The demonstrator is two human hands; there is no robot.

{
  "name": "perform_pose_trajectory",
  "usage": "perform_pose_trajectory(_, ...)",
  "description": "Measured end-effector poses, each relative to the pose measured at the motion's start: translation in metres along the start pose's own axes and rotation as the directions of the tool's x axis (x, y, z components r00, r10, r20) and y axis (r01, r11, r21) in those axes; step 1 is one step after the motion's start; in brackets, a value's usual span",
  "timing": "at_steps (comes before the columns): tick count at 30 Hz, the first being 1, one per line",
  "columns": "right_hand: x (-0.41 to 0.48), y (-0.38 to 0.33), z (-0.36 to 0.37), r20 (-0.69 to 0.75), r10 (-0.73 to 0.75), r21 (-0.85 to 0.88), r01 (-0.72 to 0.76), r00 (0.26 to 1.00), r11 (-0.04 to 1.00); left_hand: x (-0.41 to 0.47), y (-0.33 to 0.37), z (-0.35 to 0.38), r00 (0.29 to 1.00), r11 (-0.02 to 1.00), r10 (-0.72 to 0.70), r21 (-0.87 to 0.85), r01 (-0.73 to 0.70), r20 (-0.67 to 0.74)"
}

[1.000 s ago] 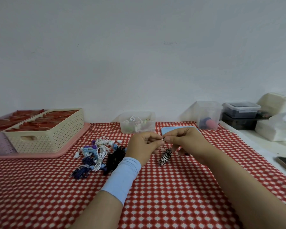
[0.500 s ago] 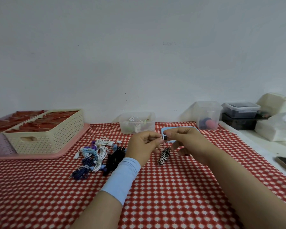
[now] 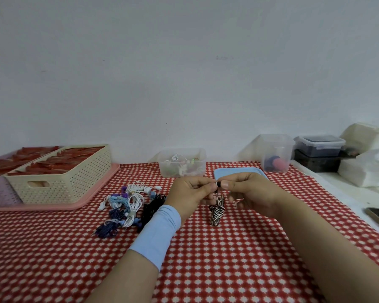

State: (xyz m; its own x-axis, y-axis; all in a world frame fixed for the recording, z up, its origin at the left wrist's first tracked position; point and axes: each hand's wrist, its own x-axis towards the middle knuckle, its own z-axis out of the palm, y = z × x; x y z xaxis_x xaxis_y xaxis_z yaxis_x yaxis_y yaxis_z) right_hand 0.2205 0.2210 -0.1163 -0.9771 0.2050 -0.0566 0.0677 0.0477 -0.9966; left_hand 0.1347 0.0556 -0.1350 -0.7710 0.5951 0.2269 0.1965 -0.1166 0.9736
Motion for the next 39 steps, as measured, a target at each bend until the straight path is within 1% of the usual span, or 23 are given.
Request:
perform_pose_trajectory(4, 0.001, 0.001, -0.002, 0.019, 0.04, -0.041, -0.039, 0.999, 0.998, 0.0, -0.001, -0.003, 1.0, 0.998, -0.003, 0.064, 0.002, 0.015)
perform_pose_trajectory(8, 0.001, 0.001, -0.003, 0.042, 0.02, 0.001, -0.02, 0.999, 1.0, 0.001, 0.0, -0.003, 1.0, 0.997, 0.001, 0.074, -0.003, 0.019)
perform_pose_trajectory(14, 0.002, 0.004, -0.002, 0.07, 0.045, -0.038, -0.043, 0.997, 0.998, 0.0, 0.0, -0.005, 0.999, 0.994, 0.004, 0.109, -0.01, 0.05)
perform_pose_trajectory(20, 0.002, 0.004, -0.007, 0.1, 0.022, -0.003, -0.021, 0.995, 1.0, 0.001, -0.001, -0.003, 0.997, 0.999, -0.044, 0.034, 0.042, 0.066)
perform_pose_trajectory(26, 0.003, 0.006, -0.005, 0.114, 0.05, -0.024, -0.048, 0.992, 0.999, 0.001, 0.0, -0.005, 0.996, 0.996, -0.041, 0.087, 0.034, 0.079)
perform_pose_trajectory(29, 0.004, 0.007, -0.003, 0.078, 0.05, -0.078, -0.044, 0.996, 0.996, 0.001, 0.001, -0.006, 0.995, 0.991, -0.047, 0.129, 0.035, 0.084)
perform_pose_trajectory(32, 0.004, 0.006, -0.001, -0.006, -0.016, -0.082, 0.016, 1.0, 0.997, 0.002, 0.002, -0.006, 0.998, 0.996, -0.041, 0.087, 0.036, 0.054)
perform_pose_trajectory(35, 0.001, 0.001, -0.003, -0.081, -0.088, -0.201, 0.07, 0.993, 0.977, 0.004, 0.004, -0.005, 0.999, 0.998, -0.046, 0.041, 0.046, 0.013)
perform_pose_trajectory(37, 0.0, 0.001, -0.004, -0.051, -0.107, -0.315, 0.086, 0.993, 0.945, 0.003, 0.004, -0.008, 0.999, 0.998, -0.051, 0.027, 0.051, -0.006)
perform_pose_trajectory(39, 0.0, 0.003, -0.002, 0.02, -0.112, -0.456, 0.109, 0.993, 0.883, 0.003, 0.004, -0.011, 0.999, 0.998, -0.051, 0.02, 0.051, -0.004)
